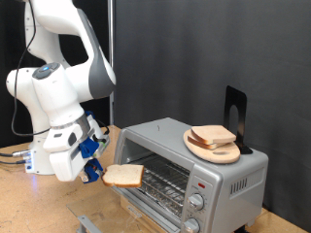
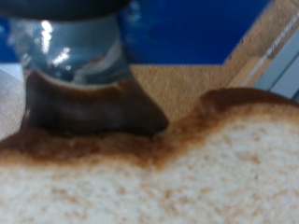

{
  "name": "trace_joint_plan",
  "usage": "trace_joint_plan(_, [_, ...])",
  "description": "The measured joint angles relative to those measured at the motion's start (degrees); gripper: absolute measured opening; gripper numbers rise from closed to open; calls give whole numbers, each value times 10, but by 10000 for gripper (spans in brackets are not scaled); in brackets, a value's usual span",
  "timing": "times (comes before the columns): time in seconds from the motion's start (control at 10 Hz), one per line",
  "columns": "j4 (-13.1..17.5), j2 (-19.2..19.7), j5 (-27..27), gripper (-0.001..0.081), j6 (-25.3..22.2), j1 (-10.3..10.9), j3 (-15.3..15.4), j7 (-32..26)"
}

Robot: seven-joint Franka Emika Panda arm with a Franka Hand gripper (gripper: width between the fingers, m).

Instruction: Make a piece of toast with the oven

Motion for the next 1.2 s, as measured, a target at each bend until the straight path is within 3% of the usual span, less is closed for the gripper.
trace_joint_plan(0.2, [1,6,-75,390,0,0,9,59])
trace_joint_plan(0.7, [28,20,-118,390,1,5,47,115])
trace_joint_plan(0.9, [44,28,-162,390,-16,6,63,157])
trace_joint_plan(1.2, [69,41,-179,390,-37,8,82,167])
